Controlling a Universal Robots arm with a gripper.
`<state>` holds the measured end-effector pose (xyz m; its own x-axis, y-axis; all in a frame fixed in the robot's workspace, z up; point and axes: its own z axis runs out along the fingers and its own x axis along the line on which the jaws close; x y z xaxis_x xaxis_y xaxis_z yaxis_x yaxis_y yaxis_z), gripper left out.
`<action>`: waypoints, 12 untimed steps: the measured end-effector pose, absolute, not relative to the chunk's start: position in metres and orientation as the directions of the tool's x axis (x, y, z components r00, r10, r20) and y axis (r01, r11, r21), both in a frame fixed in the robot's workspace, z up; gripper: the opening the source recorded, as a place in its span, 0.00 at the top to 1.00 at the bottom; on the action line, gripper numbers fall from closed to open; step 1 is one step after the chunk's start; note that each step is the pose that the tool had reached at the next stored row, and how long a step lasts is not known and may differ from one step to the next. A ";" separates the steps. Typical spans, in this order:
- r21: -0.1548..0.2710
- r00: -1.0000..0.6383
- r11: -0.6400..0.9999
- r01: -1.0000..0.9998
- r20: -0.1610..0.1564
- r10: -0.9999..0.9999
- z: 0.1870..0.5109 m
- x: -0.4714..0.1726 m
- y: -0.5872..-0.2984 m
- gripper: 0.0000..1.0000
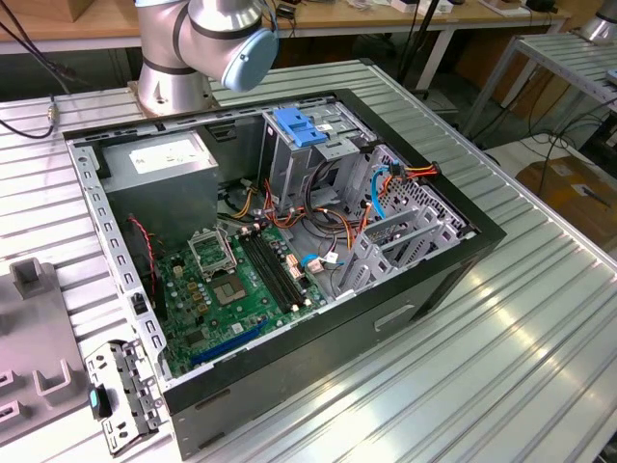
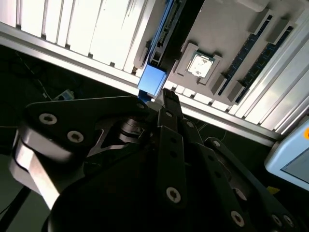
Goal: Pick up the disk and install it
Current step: 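Pick up the disk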
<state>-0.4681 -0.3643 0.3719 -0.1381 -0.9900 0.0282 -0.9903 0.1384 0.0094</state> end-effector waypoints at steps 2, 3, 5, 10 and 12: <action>0.002 -0.144 0.144 -0.990 0.027 -0.989 0.370 -0.468 -0.364 0.89; 0.002 -0.144 0.144 -0.990 0.027 -0.989 0.370 -0.468 -0.364 0.89; 0.002 -0.144 0.144 -0.990 0.027 -0.989 0.370 -0.468 -0.364 0.89; 0.002 -0.144 0.144 -0.990 0.027 -0.989 0.370 -0.468 -0.364 0.89; 0.002 -0.144 0.144 -0.990 0.027 -0.989 0.370 -0.468 -0.364 0.89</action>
